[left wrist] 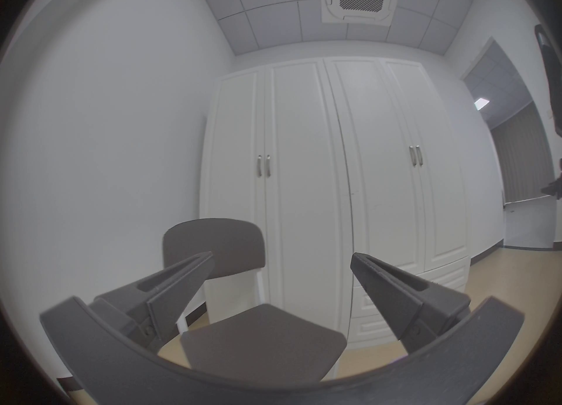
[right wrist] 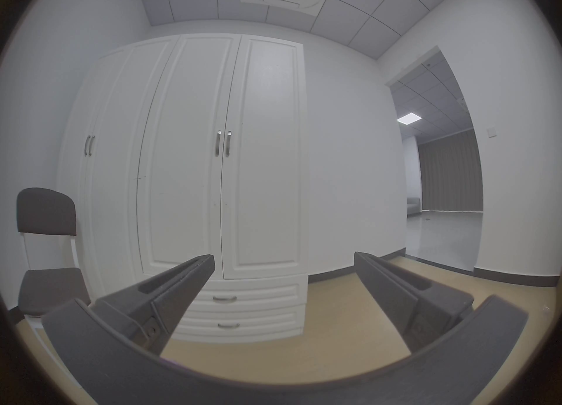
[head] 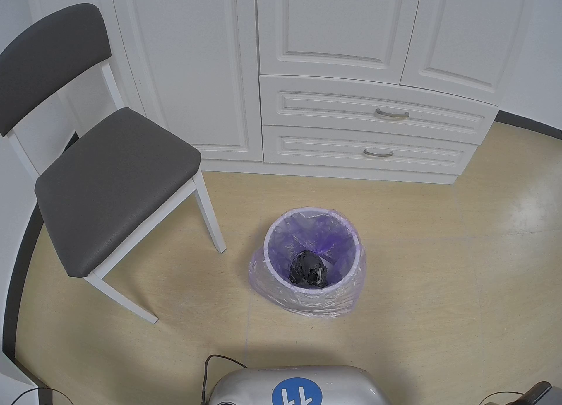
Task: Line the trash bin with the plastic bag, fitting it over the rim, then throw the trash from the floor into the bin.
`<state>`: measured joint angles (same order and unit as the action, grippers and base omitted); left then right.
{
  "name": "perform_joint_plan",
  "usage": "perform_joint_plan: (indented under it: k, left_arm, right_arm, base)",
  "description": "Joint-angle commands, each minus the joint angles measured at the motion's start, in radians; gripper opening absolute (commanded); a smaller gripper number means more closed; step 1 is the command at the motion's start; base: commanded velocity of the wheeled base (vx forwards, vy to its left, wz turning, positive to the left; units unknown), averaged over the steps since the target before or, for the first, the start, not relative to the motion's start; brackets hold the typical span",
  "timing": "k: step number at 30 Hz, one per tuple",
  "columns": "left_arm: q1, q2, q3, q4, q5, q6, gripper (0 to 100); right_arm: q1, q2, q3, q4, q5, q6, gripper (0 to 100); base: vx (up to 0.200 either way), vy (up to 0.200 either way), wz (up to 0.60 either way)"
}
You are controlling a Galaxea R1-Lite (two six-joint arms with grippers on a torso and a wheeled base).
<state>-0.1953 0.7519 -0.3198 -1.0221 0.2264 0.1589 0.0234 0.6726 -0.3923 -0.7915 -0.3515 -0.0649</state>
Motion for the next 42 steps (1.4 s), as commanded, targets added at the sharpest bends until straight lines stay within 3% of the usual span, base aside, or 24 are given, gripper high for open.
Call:
perform_joint_plan:
  k: [1,6,8,9,11,12,13,18,23,27,29,33,35,36,40,42]
  left_arm:
    - [0.002,-0.497,-0.143,0.537,0.182,-0.016,100]
    - [0.017,-0.657,-0.191,0.823,0.2,-0.029,100]
    - [0.02,-0.652,-0.186,0.815,0.245,-0.035,100]
    - [0.02,-0.652,-0.174,0.809,0.281,-0.042,100]
    - [0.02,-0.652,-0.174,0.809,0.281,-0.042,100]
    - [0.02,-0.652,-0.099,0.809,0.283,-0.042,100]
    - [0.02,-0.652,-0.048,0.81,0.283,-0.042,100]
    - [0.02,-0.651,0.143,0.801,0.281,-0.05,100]
    - [0.019,-0.651,0.229,0.81,0.28,-0.081,100]
    - [0.019,-0.651,0.318,0.812,0.172,-0.11,100]
    - [0.027,-0.651,0.32,0.855,0.168,-0.151,100]
    - [0.14,-0.661,0.32,0.918,0.159,-0.16,100]
    - [0.203,-0.752,0.32,0.962,0.067,-0.15,100]
    - [0.2,-0.752,0.318,0.972,0.022,-0.142,100]
    - [0.198,-0.749,0.315,0.981,-0.027,-0.142,100]
    - [0.198,-0.749,0.317,0.981,-0.111,-0.142,100]
  right_arm:
    - [-0.03,-0.673,-0.037,0.624,-0.032,0.089,100]
    - [-0.025,-0.673,-0.003,0.664,-0.035,0.128,100]
    - [-0.025,-0.673,0.024,0.663,-0.009,0.128,100]
    - [-0.025,-0.673,0.07,0.658,0.037,0.126,100]
    - [-0.025,-0.673,0.07,0.658,0.037,0.126,100]
    - [-0.025,-0.673,0.164,0.653,0.098,0.116,100]
    - [-0.025,-0.673,0.205,0.652,0.117,0.106,100]
    - [-0.025,-0.673,0.322,0.646,0.16,0.096,100]
    - [-0.025,-0.673,0.392,0.655,0.19,0.096,100]
    - [-0.025,-0.673,0.392,0.726,0.264,0.105,100]
    - [-0.025,-0.673,0.392,0.721,0.292,0.1,100]
    - [-0.025,-0.673,0.392,0.721,0.318,0.097,100]
    - [-0.025,-0.673,0.392,0.722,0.325,0.111,100]
    - [-0.025,-0.673,0.392,0.722,0.325,0.12,100]
    - [-0.025,-0.673,0.392,0.721,0.325,0.146,100]
    - [-0.025,-0.673,0.392,0.721,0.322,0.142,100]
  base:
    - [0.0,0.0,0.0]
    - [0.0,0.0,0.0]
    - [0.0,0.0,0.0]
    - [0.0,0.0,0.0]
    - [0.0,0.0,0.0]
    - [0.0,0.0,0.0]
    - [0.0,0.0,0.0]
    - [0.0,0.0,0.0]
    - [0.0,0.0,0.0]
    - [0.0,0.0,0.0]
    - [0.0,0.0,0.0]
    - [0.0,0.0,0.0]
    - [0.0,0.0,0.0]
    - [0.0,0.0,0.0]
    - [0.0,0.0,0.0]
    - [0.0,0.0,0.0]
